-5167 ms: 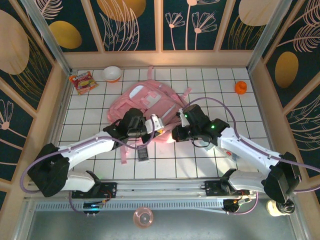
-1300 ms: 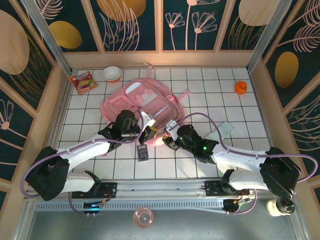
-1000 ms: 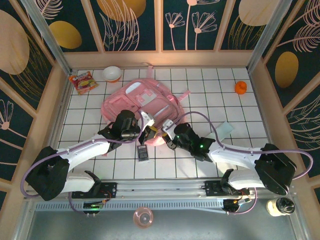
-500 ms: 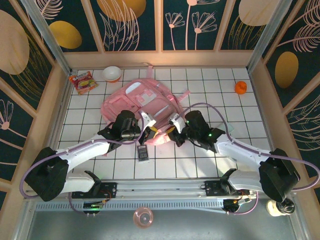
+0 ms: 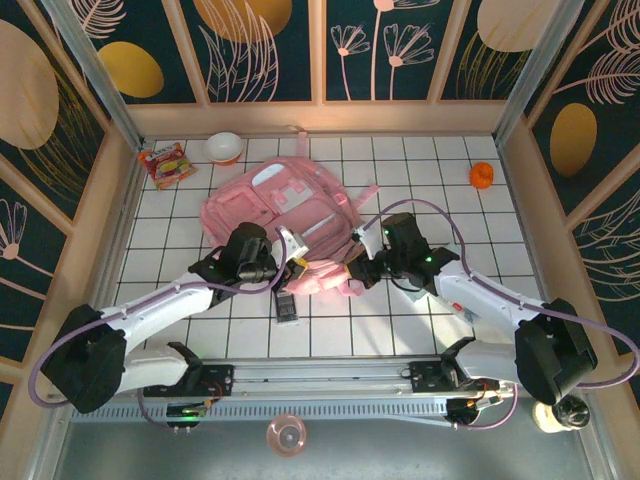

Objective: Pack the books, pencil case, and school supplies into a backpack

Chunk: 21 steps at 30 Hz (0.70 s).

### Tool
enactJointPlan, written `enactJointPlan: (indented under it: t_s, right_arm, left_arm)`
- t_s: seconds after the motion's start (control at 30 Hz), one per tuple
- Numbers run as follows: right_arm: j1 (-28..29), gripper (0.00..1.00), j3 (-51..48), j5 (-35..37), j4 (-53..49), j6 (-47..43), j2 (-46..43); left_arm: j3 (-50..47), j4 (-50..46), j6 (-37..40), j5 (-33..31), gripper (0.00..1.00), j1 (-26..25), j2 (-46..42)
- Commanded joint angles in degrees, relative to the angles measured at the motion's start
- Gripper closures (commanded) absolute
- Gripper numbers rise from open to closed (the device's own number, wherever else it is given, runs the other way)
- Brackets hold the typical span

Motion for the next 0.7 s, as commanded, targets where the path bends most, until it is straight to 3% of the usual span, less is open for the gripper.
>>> enactJointPlan:
  t_s: [0.0,0.03,0.13,0.27,0.4,0.5,0.57,0.67]
  right_arm:
    - [0.7,1.0,1.0,-3.3,-3.1,2.9,0.0]
    - [1.9,1.0,1.3,-4.2,-3.0,3.1,0.1]
    - [4.0,1.0,2.1,-6.0,-3.0,4.1,0.3]
    - [5.0,1.0,1.3,-9.9,-0.7,6.7,0.2]
    - [5.2,1.0,1.8,-11.4,-1.0,7.5,0.3]
    - [4.8,1.0,2.1,-12.0,-1.6,8.1,0.0]
    - [4.4,1.0,2.5,-10.4,-2.9,8.1,0.2]
    - [4.3,1.0,3.4,-1.8,-6.6,6.8,1.3]
  left_arm:
    - [0.6,-3.0,3.0,-1.8,0.62,1.3,-1.9]
    - [1.1,-3.1,3.4,0.2,0.47,1.1,-1.9]
    - [2.1,-2.5,6.0,2.3,0.3,-1.4,-1.7]
    - [3.8,-2.1,9.2,-2.1,0.25,-6.1,1.9]
    - [4.6,0.0,9.1,-6.1,0.26,-6.9,6.5]
    - [3.7,0.4,11.7,-9.0,0.37,-7.0,8.9]
    - [3.4,-0.2,12.1,-11.0,0.6,-7.0,9.5]
    - [2.7,-0.7,12.0,-11.3,0.88,-6.9,7.2]
